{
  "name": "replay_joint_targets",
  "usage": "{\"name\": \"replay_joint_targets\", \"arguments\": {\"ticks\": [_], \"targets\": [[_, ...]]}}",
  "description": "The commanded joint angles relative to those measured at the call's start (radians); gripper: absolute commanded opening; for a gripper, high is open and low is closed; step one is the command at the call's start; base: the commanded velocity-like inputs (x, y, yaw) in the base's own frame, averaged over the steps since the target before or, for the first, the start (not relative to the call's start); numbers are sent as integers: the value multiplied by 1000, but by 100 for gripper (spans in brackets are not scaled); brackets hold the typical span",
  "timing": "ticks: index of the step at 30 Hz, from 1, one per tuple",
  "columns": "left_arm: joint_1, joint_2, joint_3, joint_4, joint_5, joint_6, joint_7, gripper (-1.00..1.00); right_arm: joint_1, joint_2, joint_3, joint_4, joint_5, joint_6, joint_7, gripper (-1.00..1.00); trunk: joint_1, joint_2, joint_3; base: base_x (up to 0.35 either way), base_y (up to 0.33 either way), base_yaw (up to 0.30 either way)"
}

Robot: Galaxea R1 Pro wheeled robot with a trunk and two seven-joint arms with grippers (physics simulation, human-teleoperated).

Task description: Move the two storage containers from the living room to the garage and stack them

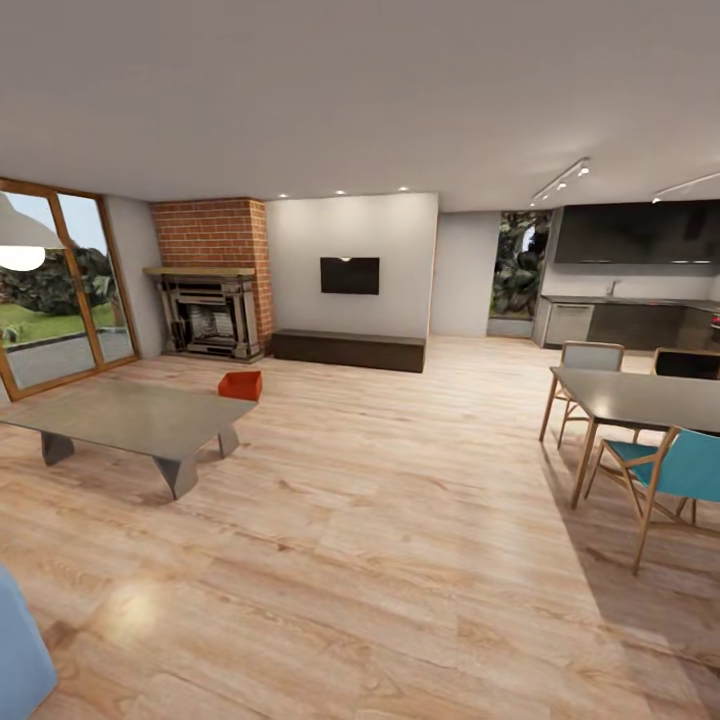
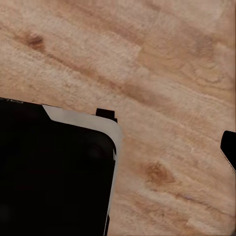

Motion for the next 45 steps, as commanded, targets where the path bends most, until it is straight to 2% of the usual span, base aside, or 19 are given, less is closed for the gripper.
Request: {"name": "replay_joint_targets", "arguments": {"ticks": [1,45], "targets": [[-1,0,-8,-1,8,4,3,100,-1,0,9,3,-10,-6,1,100,1,-1,-2,323,0,0],[-1,0,-10,-1,8,5,3,100,-1,-3,10,3,-10,-4,1,100,1,-1,-2,323,0,0]]}}
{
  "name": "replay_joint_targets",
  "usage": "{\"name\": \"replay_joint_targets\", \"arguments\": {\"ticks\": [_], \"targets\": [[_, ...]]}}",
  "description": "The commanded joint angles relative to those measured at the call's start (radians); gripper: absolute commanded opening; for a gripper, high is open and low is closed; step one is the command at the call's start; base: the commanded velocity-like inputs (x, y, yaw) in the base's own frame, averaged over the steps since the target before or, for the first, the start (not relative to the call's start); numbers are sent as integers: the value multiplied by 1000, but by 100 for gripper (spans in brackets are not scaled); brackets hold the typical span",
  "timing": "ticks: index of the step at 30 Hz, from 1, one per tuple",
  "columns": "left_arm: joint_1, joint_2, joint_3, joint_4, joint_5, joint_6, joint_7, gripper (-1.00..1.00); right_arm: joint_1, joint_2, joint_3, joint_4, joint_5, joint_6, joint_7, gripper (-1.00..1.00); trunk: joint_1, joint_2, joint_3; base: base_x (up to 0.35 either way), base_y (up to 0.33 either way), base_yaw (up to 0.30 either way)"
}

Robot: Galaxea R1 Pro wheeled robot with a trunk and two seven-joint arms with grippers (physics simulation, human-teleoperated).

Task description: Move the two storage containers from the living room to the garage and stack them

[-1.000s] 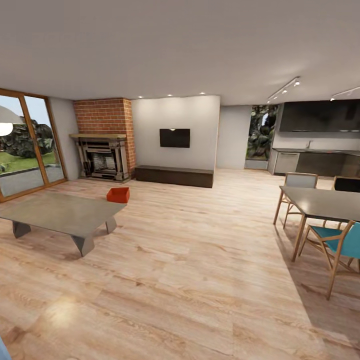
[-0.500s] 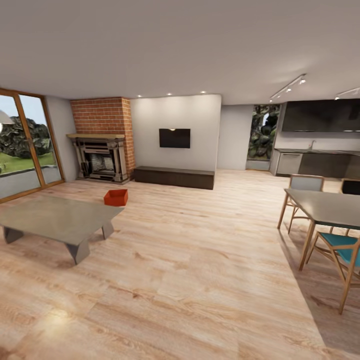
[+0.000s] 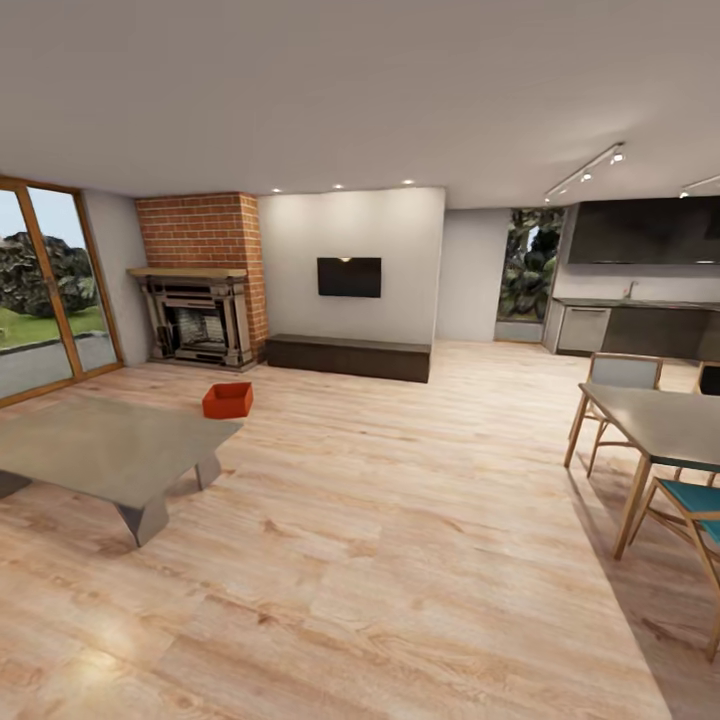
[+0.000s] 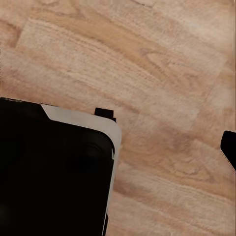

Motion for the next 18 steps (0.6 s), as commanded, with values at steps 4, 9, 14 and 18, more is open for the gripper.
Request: {"name": "replay_joint_targets", "arguments": {"ticks": [4,9,14,18], "targets": [[-1,1,-9,-1,7,4,3,100,-1,2,8,3,-10,-7,1,100,1,-1,-2,323,0,0],[-1,0,-9,-1,6,4,3,100,-1,3,8,3,-10,-7,1,100,1,-1,-2,323,0,0],[-1,0,-8,-1,6,3,3,100,-1,3,8,3,-10,-7,1,100,1,-1,-2,323,0,0],[-1,0,-8,-1,6,2,3,100,-1,3,8,3,-10,-7,1,100,1,-1,-2,323,0,0]]}}
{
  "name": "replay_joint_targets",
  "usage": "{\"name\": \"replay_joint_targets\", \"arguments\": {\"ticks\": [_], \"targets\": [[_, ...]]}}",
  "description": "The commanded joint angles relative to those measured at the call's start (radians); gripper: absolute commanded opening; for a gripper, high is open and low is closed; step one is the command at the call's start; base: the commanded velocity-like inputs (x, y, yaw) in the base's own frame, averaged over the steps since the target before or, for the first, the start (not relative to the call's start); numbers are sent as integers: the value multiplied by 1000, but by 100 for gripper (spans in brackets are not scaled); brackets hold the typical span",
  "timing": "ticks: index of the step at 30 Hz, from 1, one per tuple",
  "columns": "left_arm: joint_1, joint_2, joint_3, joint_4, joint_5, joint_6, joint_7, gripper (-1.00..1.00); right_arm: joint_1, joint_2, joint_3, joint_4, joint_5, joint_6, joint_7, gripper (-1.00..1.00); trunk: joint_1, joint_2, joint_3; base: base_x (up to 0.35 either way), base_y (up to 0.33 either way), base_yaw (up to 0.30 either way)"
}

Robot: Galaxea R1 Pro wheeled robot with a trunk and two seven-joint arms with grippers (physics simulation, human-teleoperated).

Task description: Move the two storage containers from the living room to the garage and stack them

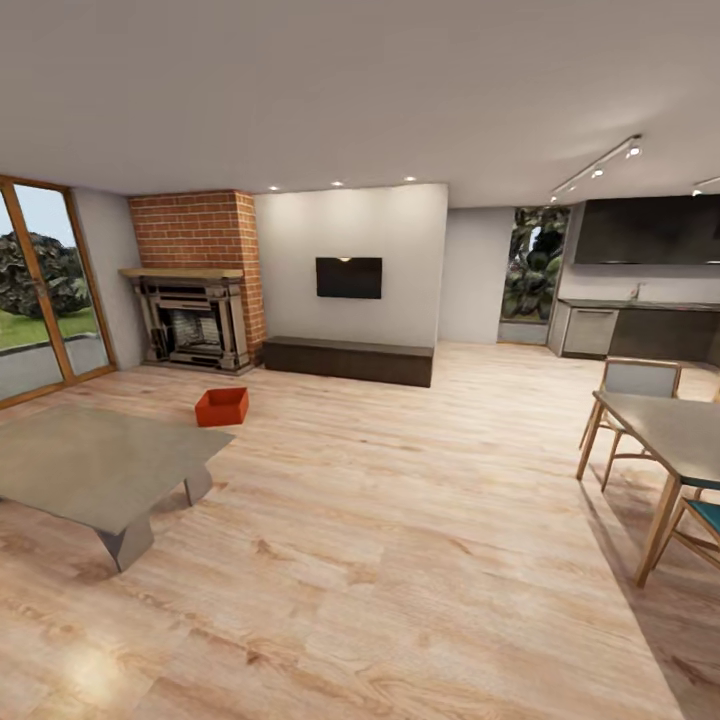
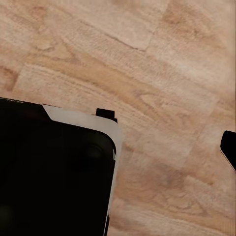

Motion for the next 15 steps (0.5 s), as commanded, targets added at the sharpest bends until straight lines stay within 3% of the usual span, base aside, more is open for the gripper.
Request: {"name": "replay_joint_targets", "arguments": {"ticks": [1,15], "targets": [[-1,0,-8,-1,8,3,3,100,-1,0,9,3,-10,-6,1,100,1,-1,-2,323,0,0],[-1,0,-9,-1,8,3,3,100,-1,1,8,3,-10,-6,1,100,1,-1,-2,323,0,0]]}}
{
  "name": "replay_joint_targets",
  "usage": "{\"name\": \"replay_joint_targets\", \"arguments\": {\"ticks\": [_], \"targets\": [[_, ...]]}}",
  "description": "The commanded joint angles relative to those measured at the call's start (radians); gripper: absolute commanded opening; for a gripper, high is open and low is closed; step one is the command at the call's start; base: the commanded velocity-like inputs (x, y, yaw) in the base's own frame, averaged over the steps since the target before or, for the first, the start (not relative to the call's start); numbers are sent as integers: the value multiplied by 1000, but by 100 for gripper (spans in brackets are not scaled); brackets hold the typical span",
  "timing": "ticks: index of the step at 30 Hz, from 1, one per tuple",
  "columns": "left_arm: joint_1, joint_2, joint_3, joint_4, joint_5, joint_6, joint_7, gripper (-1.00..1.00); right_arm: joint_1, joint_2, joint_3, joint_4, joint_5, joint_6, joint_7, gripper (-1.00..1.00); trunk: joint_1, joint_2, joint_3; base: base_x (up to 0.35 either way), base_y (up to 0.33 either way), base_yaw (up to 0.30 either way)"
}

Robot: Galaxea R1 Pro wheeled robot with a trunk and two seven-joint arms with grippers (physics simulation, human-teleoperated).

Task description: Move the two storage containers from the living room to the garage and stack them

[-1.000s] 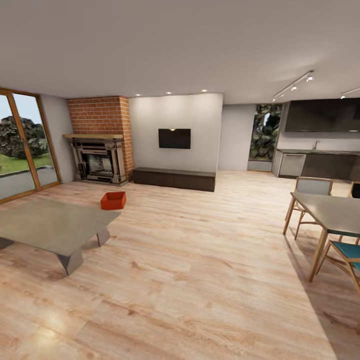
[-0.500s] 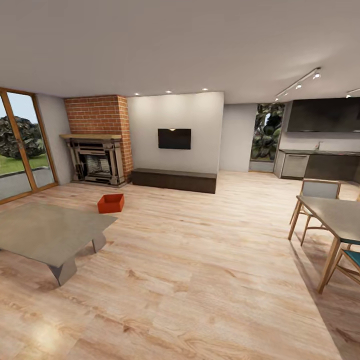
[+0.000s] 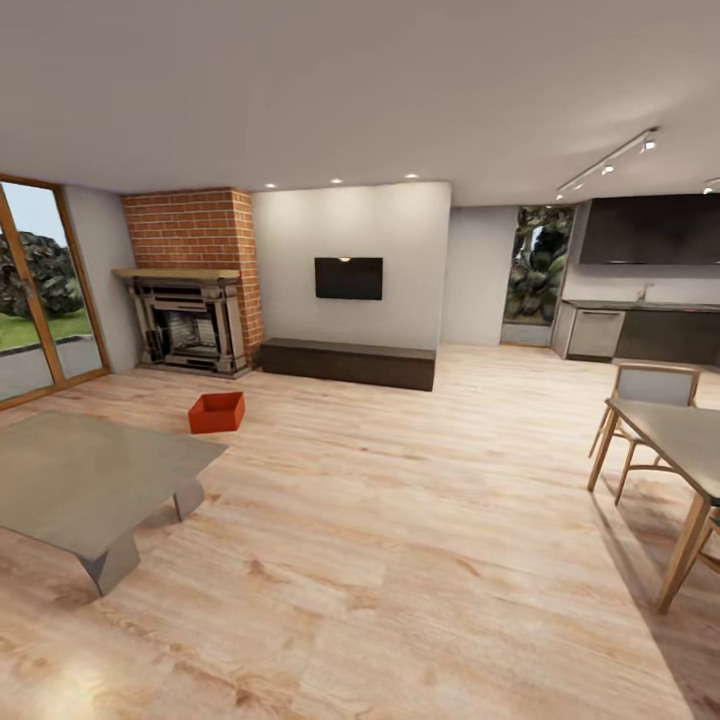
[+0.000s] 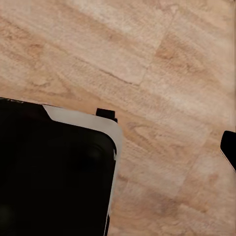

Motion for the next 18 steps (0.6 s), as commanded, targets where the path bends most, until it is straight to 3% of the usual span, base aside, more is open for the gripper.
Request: {"name": "replay_joint_targets", "arguments": {"ticks": [1,18], "targets": [[-1,0,-9,-1,8,4,3,100,-1,0,8,3,-10,-6,1,100,1,-1,-2,323,0,0],[-1,-2,-9,-1,6,4,3,100,-1,2,-6,6,-24,0,7,100,1,-1,-2,323,0,0]]}}
